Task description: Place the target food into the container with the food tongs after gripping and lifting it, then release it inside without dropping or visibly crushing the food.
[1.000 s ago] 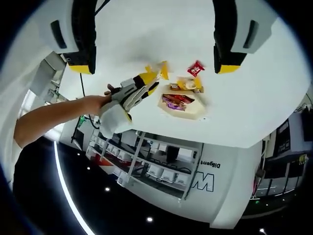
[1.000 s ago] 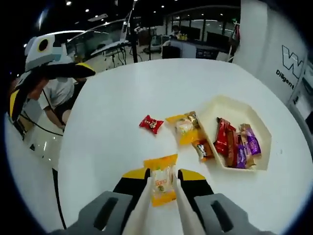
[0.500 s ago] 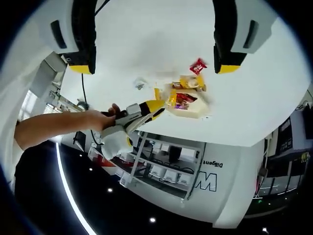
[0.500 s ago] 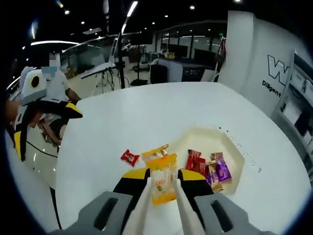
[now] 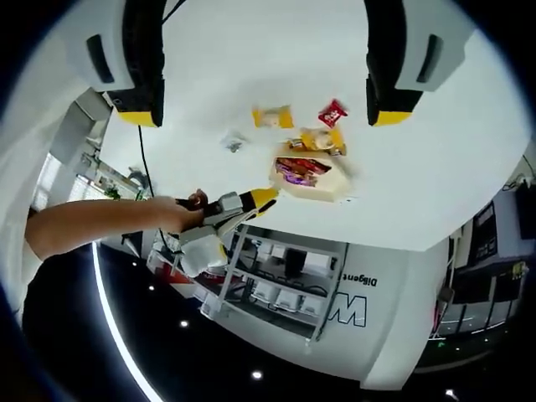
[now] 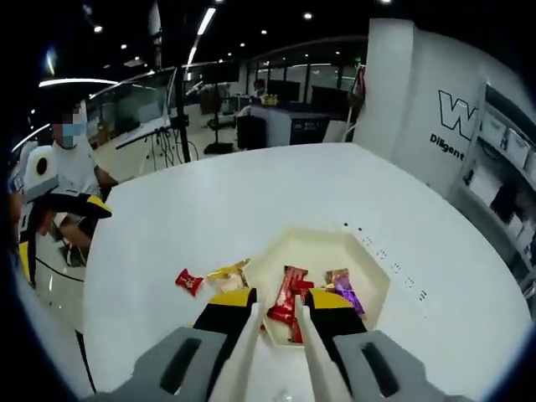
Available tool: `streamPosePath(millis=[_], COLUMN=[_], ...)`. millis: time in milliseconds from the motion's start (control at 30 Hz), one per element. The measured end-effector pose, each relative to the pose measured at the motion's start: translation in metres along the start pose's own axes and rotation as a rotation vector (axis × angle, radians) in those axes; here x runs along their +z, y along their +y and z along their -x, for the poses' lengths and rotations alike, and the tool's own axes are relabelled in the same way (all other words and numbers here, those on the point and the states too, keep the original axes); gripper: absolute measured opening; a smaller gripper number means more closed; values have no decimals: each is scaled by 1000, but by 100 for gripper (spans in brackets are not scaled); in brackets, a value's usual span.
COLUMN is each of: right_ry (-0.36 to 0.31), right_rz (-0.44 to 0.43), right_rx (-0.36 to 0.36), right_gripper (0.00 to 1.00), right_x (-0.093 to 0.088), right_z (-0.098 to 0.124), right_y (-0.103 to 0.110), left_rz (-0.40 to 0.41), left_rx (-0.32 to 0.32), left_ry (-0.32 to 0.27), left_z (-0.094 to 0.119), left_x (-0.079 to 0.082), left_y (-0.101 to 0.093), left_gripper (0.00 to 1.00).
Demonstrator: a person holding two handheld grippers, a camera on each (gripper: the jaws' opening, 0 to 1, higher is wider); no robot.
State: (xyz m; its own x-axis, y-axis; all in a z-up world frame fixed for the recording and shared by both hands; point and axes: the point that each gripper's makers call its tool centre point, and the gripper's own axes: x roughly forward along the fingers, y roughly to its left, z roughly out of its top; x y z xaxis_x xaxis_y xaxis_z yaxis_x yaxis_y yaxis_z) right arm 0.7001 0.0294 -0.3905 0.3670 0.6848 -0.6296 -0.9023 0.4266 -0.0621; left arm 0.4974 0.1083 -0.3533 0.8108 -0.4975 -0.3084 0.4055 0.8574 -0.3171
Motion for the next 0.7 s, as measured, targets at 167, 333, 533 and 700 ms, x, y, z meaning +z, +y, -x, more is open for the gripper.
streamPosePath(millis=[167, 333, 533, 700], right_ry=[0, -3, 18, 28], right_rz=[-4, -26, -30, -34], right_rx=[0, 24, 55, 89], right_gripper=[18, 19, 19, 20], right_x=[-3, -5, -18, -27], right_z=[2, 5, 4, 3], right_y=[3, 10, 27, 43], left_rz=[-6, -6, -8, -7], left_rx=[-7, -8, -11, -13], left_ry=[4, 4, 4, 7], left_z=[-1, -2, -2, -2], left_x=[0, 0, -1, -2], left_y=[-2, -3, -4, -6], left_gripper=[98, 98, 98, 97])
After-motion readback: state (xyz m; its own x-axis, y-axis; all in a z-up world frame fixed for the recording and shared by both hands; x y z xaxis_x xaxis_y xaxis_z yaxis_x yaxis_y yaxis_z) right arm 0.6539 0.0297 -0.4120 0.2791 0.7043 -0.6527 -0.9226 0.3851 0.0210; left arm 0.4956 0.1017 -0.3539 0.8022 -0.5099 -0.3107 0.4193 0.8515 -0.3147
